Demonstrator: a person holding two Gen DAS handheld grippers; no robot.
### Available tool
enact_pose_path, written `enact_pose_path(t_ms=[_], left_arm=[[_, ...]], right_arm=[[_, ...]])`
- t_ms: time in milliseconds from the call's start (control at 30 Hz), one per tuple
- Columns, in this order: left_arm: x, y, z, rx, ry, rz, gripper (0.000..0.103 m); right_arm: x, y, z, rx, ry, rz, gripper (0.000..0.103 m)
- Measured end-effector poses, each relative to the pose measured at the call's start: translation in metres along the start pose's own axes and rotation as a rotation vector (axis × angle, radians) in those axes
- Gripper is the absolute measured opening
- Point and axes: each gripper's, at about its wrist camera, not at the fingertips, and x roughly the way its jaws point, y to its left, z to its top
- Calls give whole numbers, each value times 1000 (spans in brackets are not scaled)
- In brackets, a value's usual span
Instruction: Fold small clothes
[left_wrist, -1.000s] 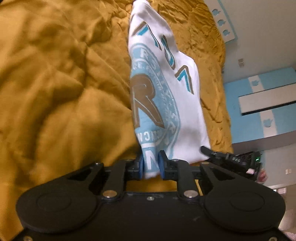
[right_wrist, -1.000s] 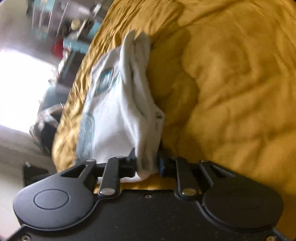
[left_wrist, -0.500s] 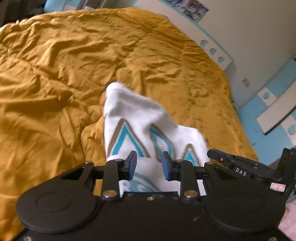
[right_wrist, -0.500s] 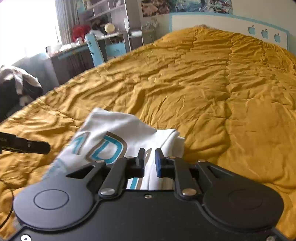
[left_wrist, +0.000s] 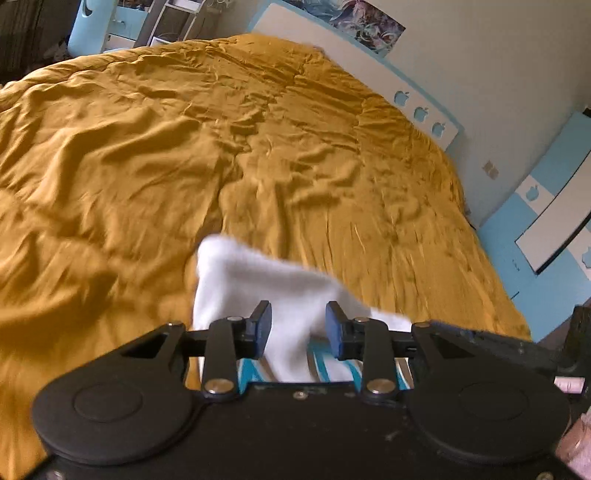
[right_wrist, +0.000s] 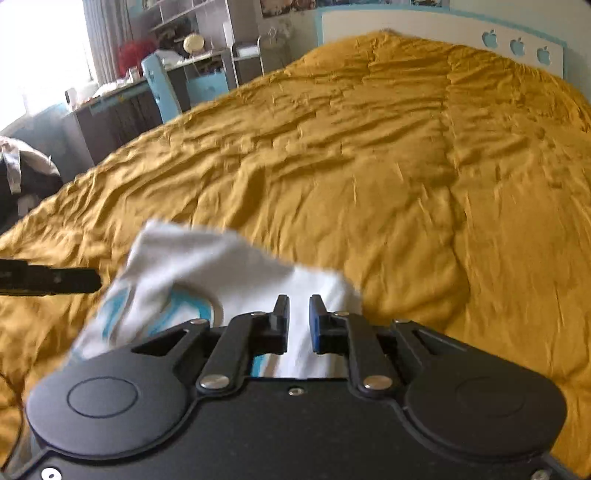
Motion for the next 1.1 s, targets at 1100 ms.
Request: enact_pose_path(t_ms=[1100], left_arm=[[-82, -31, -64, -60, 3, 75, 37]], right_arm=[[-67, -3, -33, 136, 42, 39, 11]])
